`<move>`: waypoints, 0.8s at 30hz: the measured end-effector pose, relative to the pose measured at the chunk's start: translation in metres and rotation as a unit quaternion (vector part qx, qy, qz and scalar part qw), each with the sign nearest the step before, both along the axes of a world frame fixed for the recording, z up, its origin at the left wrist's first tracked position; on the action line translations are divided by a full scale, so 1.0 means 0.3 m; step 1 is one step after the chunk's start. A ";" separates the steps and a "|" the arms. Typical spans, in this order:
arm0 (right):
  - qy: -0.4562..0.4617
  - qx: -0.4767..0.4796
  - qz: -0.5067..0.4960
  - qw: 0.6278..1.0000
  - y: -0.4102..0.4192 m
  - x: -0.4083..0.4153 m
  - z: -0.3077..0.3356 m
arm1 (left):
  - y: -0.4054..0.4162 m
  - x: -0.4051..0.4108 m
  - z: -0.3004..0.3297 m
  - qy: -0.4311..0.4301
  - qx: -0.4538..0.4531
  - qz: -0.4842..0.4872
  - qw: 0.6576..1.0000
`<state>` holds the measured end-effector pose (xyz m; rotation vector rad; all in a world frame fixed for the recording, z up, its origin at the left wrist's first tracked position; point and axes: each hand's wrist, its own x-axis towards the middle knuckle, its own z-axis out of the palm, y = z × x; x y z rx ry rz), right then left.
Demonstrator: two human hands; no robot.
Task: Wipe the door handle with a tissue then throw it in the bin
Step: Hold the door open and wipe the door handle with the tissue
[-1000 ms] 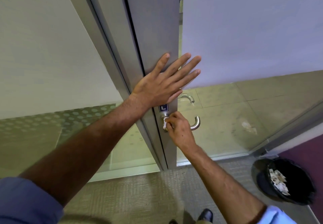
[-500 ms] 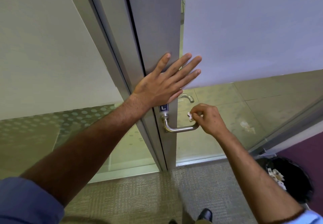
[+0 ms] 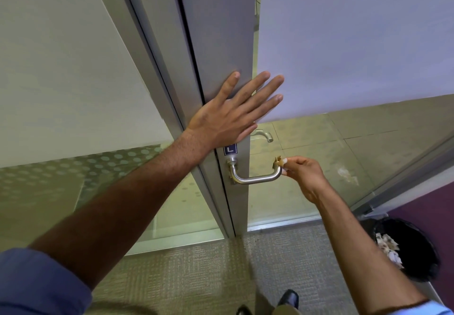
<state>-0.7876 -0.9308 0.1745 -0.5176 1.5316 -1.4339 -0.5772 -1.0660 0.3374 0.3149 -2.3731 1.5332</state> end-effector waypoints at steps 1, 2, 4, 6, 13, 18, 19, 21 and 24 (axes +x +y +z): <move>-0.038 -0.003 -0.019 0.999 0.014 0.018 -0.017 | 0.000 -0.001 -0.002 0.002 -0.002 -0.002 1.000; -0.067 -0.003 -0.033 0.997 0.027 0.041 -0.038 | 0.001 -0.003 -0.005 0.002 -0.004 -0.002 1.000; -0.137 0.010 -0.050 0.989 0.059 0.102 -0.076 | 0.003 -0.004 -0.006 0.002 -0.004 -0.002 1.000; -0.259 0.014 -0.063 0.964 0.092 0.189 -0.108 | 0.002 -0.004 -0.005 0.005 -0.003 -0.002 1.000; -0.459 -0.041 -0.078 0.884 -0.031 0.451 -0.094 | 0.004 -0.005 -0.001 0.004 0.000 -0.001 1.000; -0.596 -0.050 -0.130 0.791 -0.081 0.516 -0.058 | 0.001 -0.004 -0.004 0.001 -0.007 0.001 1.000; -0.621 -0.056 -0.135 0.771 -0.076 0.522 -0.056 | -0.001 -0.005 -0.004 0.002 -0.008 0.000 1.000; -0.658 -0.054 -0.139 0.738 -0.071 0.530 -0.060 | -0.002 -0.005 -0.002 0.000 -0.009 0.003 1.000; -0.685 -0.044 -0.131 0.715 -0.059 0.537 -0.066 | 0.001 -0.004 -0.003 -0.004 -0.006 0.006 1.000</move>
